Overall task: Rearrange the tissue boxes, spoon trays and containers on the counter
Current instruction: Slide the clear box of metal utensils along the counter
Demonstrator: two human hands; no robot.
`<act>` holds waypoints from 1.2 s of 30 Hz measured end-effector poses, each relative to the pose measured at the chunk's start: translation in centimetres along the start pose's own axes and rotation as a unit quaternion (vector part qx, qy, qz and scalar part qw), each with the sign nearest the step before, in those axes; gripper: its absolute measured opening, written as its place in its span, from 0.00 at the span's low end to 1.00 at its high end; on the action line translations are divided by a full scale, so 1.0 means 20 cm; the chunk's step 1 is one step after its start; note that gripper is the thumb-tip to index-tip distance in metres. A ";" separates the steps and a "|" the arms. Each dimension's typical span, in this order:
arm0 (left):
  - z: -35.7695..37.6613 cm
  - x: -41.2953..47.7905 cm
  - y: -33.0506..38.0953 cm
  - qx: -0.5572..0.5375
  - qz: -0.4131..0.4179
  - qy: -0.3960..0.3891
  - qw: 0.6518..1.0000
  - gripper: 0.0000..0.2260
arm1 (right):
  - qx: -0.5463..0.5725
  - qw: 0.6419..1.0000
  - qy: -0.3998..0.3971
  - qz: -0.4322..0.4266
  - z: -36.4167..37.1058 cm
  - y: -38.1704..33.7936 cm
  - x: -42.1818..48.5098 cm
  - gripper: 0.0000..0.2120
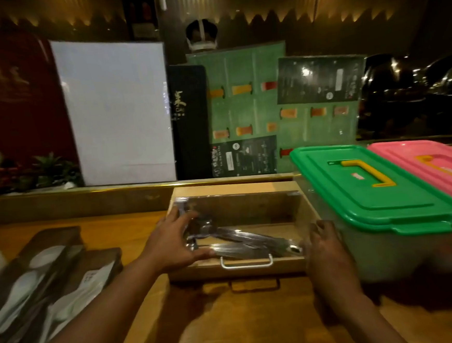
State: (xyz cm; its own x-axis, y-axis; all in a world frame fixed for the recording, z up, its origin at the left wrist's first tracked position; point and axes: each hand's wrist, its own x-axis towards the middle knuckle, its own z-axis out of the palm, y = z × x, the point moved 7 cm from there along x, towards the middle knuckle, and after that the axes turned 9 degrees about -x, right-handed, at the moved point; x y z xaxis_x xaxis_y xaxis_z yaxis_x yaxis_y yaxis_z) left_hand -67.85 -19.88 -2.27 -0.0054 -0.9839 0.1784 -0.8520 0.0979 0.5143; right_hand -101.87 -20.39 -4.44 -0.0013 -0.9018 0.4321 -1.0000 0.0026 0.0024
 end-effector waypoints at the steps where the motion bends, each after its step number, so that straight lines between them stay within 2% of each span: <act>1: -0.01 -0.01 0.01 -0.008 0.000 -0.006 1.000 0.50 | -0.015 1.000 -0.003 -0.007 0.01 -0.01 0.00 0.20; 8: -0.10 -0.08 -0.02 -0.127 0.014 -0.020 0.992 0.43 | 0.016 0.998 -0.034 0.052 -0.08 -0.11 -0.08 0.30; 14: -0.17 -0.17 -0.20 -0.094 0.018 -0.034 0.995 0.34 | 0.042 0.996 -0.052 0.057 -0.10 -0.39 -0.17 0.33; 18: -0.13 -0.19 -0.26 -0.149 0.040 -0.067 0.986 0.29 | 0.041 0.988 -0.076 0.131 -0.07 -0.47 -0.12 0.34; 23: -0.16 -0.14 -0.24 -0.180 0.046 0.008 0.983 0.20 | 0.085 0.979 -0.069 0.174 -0.06 -0.47 -0.11 0.36; 36: -0.14 -0.02 -0.30 -0.194 0.052 0.025 0.979 0.19 | 0.094 0.972 -0.077 0.203 -0.02 -0.48 -0.05 0.35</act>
State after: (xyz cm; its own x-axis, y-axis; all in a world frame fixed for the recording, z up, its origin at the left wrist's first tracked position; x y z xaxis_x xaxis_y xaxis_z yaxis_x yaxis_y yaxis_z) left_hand -61.32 -19.58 -3.07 -0.0479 -0.9577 0.2838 -0.5852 0.2572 0.7690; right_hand -92.29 -19.33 -4.55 -0.3811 -0.8972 0.2232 -0.9001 0.3049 -0.3112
